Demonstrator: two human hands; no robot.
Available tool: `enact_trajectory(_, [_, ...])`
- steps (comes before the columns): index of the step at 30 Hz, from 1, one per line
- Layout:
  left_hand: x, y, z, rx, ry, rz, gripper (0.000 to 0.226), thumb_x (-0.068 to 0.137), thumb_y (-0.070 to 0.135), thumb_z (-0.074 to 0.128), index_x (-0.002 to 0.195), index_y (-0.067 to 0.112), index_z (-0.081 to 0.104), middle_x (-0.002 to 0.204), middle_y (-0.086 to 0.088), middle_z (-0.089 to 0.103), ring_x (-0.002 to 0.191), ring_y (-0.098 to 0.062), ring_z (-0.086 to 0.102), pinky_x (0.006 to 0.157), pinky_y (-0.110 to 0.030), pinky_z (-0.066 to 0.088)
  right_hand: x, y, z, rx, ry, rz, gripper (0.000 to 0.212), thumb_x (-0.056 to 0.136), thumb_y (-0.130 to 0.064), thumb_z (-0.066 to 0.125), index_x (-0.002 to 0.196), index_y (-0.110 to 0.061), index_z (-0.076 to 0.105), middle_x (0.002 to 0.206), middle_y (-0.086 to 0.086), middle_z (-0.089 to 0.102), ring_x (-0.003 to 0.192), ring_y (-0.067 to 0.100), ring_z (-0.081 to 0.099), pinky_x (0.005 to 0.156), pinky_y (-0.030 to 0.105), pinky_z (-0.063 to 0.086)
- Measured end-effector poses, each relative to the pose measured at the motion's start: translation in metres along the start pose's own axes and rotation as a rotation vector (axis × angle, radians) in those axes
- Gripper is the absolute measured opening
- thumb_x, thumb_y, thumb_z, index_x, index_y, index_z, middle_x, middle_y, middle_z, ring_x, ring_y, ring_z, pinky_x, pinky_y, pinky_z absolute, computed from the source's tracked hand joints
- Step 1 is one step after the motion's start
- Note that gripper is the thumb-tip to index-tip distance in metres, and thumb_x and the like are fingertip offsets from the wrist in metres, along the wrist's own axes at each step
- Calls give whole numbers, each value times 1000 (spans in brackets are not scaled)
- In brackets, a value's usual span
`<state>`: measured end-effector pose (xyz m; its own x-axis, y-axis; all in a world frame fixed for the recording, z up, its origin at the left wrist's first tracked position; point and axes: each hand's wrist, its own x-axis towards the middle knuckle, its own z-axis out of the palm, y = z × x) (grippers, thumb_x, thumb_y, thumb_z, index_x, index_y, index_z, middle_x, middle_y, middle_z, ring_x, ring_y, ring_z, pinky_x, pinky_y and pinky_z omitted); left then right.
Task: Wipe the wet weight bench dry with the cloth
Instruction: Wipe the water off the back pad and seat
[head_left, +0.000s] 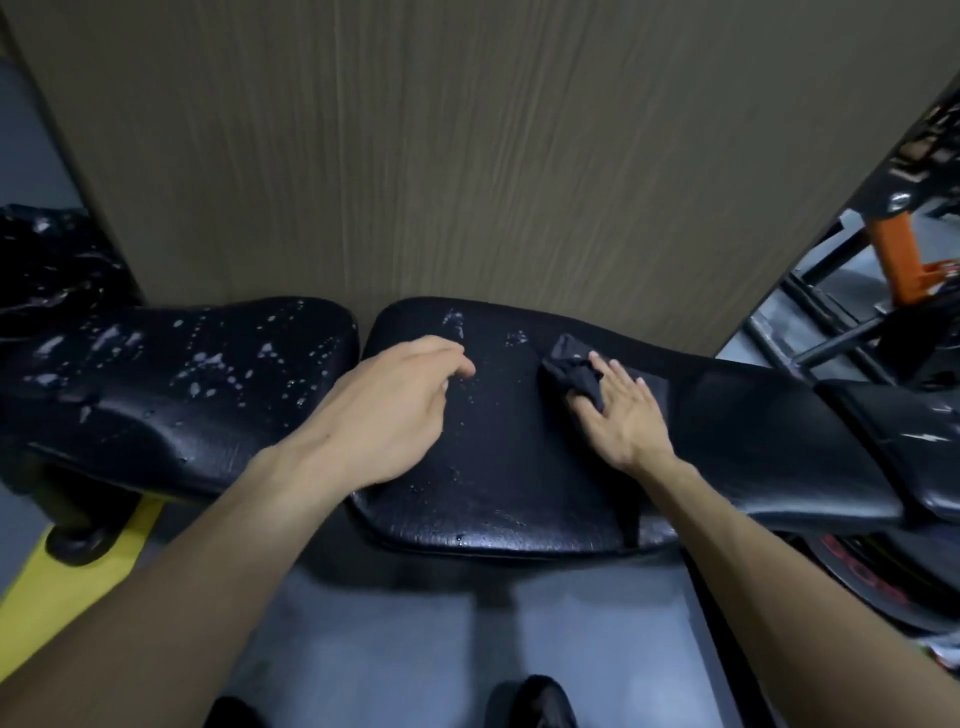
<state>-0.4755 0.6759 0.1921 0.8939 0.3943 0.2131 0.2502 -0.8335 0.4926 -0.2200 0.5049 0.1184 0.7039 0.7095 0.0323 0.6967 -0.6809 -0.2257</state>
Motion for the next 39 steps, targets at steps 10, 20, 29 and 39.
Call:
enact_trajectory(10, [14,-8,30,-31,-11,-102,40,102,11,41,135,26,58,148,16,47,149,0,18,109,-2,7,66,10,-5,100,25,-21,60,99,-46,34,155,-25,34,164,-2,26,153,17,16,125,39,6])
enact_trajectory(20, [-45,16,-4,-23,22,-165,43,103,13,41,143,24,51,151,6,47,147,-10,30,113,-19,22,-52,-20,-14,219,-24,-148,62,91,-45,36,148,-22,48,159,3,37,150,16,24,123,32,10])
enact_trajectory(29, [-68,-9,-8,-28,-58,-205,42,103,20,47,146,23,49,157,9,38,145,-9,32,112,-16,17,-149,-30,-1,178,-30,-310,60,90,-46,34,149,-39,40,159,-27,25,149,-8,7,124,29,7])
enact_trajectory(39, [-44,-46,-5,-23,14,-190,39,104,24,41,139,36,52,146,31,40,137,9,32,111,-13,20,24,-46,15,131,78,-11,78,88,-56,18,154,-19,36,162,-2,31,152,16,20,124,35,9])
